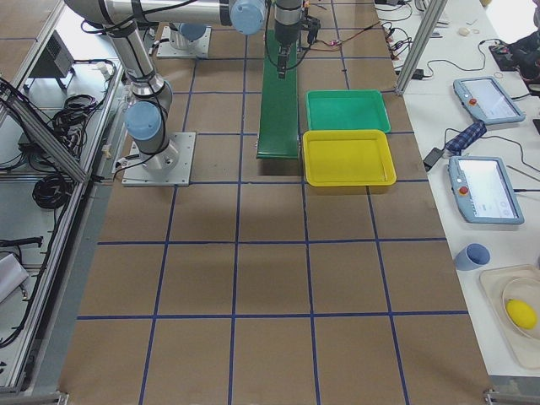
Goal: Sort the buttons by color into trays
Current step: 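Close the left gripper on the yellow-capped push button and lift it, then carry the button onto the belt's near end and open the left gripper, then move the left gripper back over the orange cylinder in the pile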
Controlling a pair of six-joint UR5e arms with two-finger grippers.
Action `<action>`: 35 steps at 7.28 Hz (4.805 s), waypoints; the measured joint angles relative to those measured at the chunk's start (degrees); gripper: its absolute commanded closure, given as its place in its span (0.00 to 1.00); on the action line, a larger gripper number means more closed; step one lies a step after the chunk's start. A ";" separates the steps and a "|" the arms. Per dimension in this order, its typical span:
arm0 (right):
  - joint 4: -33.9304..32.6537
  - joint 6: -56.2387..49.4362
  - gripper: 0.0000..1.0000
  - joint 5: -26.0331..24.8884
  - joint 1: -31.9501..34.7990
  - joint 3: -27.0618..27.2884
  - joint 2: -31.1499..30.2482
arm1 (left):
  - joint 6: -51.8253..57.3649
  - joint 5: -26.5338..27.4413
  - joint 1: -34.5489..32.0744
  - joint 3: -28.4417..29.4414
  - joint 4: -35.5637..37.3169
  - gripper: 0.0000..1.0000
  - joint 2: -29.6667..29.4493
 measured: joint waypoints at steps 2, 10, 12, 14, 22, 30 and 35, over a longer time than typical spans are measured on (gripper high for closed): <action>0.00 0.00 0.00 0.02 0.00 -0.01 0.00 | 0.45 0.03 0.03 -0.23 0.02 0.70 -0.47; 0.02 0.00 0.00 -0.01 0.00 -0.05 0.00 | -2.37 -1.75 -1.68 -0.64 -9.12 1.00 6.96; 0.08 0.00 0.00 0.00 0.00 -0.02 0.00 | -8.16 -5.32 -8.08 -1.61 -15.25 1.00 13.17; 0.07 0.00 0.00 0.06 0.00 0.01 0.00 | -28.23 -4.54 -17.31 -2.67 -16.26 1.00 16.66; 0.09 0.00 0.00 -0.01 0.00 -0.01 0.00 | -85.19 -1.09 -26.70 -7.24 -16.99 0.51 15.79; 0.09 0.00 0.00 -0.02 -0.02 0.01 0.00 | -57.30 3.62 -20.83 -4.91 -13.30 0.00 17.11; 0.05 0.00 0.00 0.00 0.00 0.01 0.00 | -5.49 4.55 -5.32 5.17 -10.12 0.00 6.21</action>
